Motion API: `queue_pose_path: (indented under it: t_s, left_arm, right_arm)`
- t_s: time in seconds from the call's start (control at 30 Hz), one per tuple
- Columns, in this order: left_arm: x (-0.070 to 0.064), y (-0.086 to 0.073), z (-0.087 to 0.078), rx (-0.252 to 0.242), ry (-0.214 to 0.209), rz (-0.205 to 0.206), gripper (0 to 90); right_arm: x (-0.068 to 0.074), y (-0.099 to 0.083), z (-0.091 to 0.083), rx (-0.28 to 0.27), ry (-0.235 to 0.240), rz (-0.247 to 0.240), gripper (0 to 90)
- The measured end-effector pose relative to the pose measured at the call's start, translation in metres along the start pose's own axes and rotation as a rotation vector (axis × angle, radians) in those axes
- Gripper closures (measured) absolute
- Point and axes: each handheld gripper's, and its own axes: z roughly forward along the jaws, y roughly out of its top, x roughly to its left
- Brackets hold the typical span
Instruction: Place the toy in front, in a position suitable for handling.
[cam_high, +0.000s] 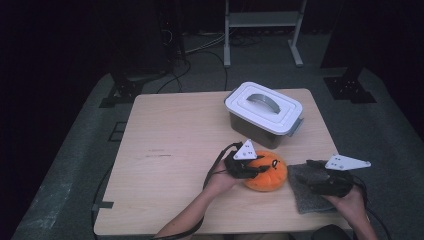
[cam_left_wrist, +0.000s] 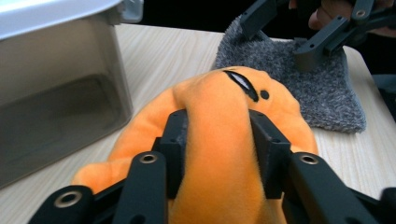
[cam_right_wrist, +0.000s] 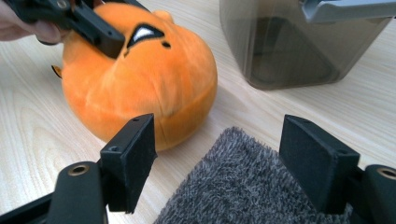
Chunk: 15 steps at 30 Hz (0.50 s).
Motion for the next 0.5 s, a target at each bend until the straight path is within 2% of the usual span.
queue_pose_path:
  t_s: [0.17,0.33,0.5]
  left_arm:
    - [0.006,0.004,-0.02,0.021,0.027,0.023,64.8]
    - [0.014,0.004,-0.055,-0.008,0.053,0.008,64.7]
    - [0.017,0.004,-0.09,0.006,0.094,0.023,64.6]
  right_arm:
    - [-0.001,-0.001,-0.001,-0.005,-0.002,-0.001,25.7]
    - [0.0,-0.001,0.001,-0.004,0.004,-0.003,25.7]
    - [0.001,-0.001,0.002,-0.002,0.006,-0.004,25.7]
